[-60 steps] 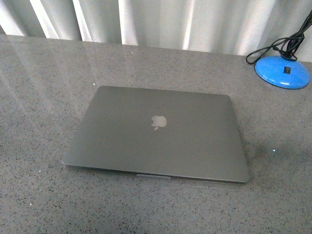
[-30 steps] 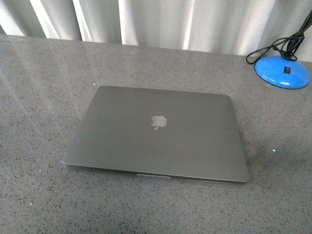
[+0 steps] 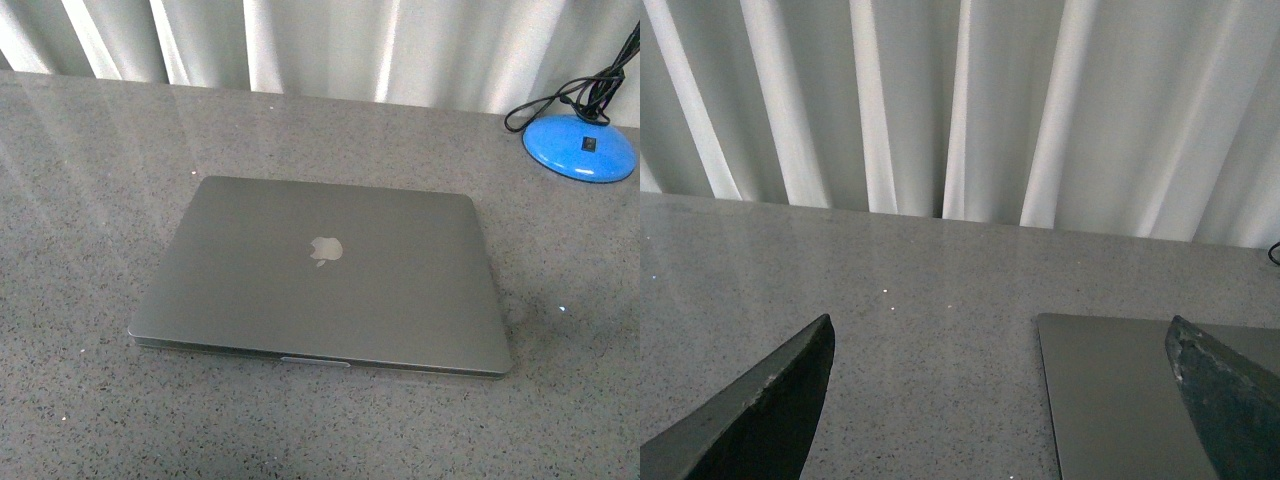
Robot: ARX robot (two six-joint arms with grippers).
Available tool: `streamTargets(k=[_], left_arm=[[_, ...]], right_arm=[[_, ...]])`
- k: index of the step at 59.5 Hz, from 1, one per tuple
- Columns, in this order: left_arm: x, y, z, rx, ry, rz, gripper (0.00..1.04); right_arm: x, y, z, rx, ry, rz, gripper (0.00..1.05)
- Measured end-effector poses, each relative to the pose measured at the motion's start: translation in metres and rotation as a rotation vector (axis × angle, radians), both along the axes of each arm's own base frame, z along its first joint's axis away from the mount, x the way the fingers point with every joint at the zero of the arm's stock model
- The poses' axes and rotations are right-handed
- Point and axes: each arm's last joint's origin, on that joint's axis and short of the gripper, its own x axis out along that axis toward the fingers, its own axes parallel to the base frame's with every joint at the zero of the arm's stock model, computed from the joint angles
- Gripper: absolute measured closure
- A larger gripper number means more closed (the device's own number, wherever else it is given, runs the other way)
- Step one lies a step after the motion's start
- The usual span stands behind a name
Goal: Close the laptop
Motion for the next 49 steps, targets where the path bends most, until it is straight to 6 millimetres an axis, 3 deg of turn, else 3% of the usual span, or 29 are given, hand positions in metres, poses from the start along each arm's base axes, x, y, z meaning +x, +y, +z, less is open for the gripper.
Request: streamTargets(k=[49], left_arm=[[0.0000,0.0000,0.0000,0.000,0.000,0.000,0.07]], right_arm=[[0.0000,0.0000,0.0000,0.000,0.000,0.000,0.10]])
